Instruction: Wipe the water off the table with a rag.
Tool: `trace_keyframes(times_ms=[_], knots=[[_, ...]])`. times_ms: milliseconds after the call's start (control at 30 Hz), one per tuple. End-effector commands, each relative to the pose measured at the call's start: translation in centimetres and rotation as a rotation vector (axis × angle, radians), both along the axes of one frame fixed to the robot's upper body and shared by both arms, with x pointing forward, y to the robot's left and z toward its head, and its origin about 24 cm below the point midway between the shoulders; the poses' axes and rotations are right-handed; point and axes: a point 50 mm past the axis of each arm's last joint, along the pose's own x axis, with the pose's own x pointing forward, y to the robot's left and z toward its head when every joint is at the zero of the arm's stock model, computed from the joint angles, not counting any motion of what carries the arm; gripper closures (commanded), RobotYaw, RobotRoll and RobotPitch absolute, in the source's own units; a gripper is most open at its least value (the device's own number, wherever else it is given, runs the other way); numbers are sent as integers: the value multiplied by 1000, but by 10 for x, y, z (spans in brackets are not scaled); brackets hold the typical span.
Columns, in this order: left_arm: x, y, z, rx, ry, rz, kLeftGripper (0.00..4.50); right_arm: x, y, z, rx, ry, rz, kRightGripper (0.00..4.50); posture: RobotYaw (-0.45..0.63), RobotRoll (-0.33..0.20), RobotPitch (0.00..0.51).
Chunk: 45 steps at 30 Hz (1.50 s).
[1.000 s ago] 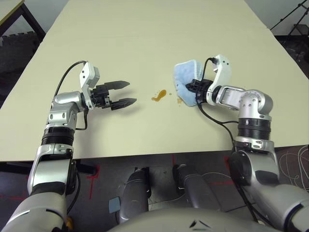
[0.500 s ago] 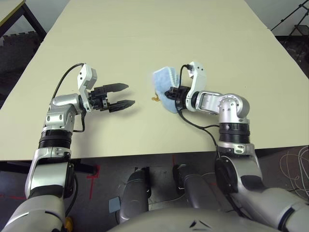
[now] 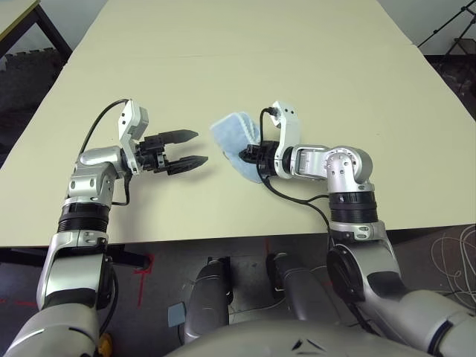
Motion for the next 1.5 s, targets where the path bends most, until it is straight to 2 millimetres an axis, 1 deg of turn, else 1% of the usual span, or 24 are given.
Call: trace_keyframes(times_ms=[33, 200, 267, 467, 500, 600, 700, 900, 1000, 1067, 1100, 1200, 1267, 1367, 1500], knots=[[-1, 5, 2, -5, -2, 14, 0, -22, 16, -18, -5, 110, 162, 4461, -200, 0, 183], [-1, 5, 2, -6, -3, 13, 0, -21, 8, -21, -68, 46, 201, 4461, -201, 0, 184], [-1, 5, 2, -5, -4, 13, 0, -14, 2, -22, -87, 22, 147, 4461, -201, 0, 184], [0, 5, 2, -6, -5, 15, 0, 23, -27, -18, -152, -64, -101, 4461, -200, 0, 182], [0, 5, 2, -6, -6, 16, 0, 32, -37, -16, -170, -85, -161, 4461, -201, 0, 180], [0, 5, 2, -7, -8, 18, 0, 47, -54, -12, -194, -119, -261, 4461, -201, 0, 180], [0, 5, 2, -5, -11, 18, 0, 58, -69, -6, -204, -145, -331, 4461, -201, 0, 180], [3, 4, 3, -3, -16, 21, 0, 68, -84, 0, -212, -168, -384, 4461, -209, 0, 172], [3, 5, 4, -4, -18, 23, 0, 68, -82, 1, -196, -159, -377, 4461, -209, 0, 172], [4, 5, 4, -5, -19, 25, 0, 65, -76, 0, -179, -145, -354, 4461, -209, 0, 172], [4, 6, 4, -6, -20, 28, 0, 60, -67, -1, -163, -128, -314, 4461, -216, 0, 168], [7, 8, 6, -18, -28, 47, 0, 34, -32, -10, -143, -92, -135, 4461, -220, 0, 170], [8, 9, 8, -25, -31, 51, 0, 20, -20, -16, -155, -89, -45, 4461, -218, 0, 173], [9, 9, 9, -25, -35, 53, 0, 2, -10, -23, -150, -60, 63, 4461, -215, 0, 177], [8, 10, 9, -25, -34, 54, 0, -14, -4, -25, -141, -41, 181, 4461, -211, 0, 182]])
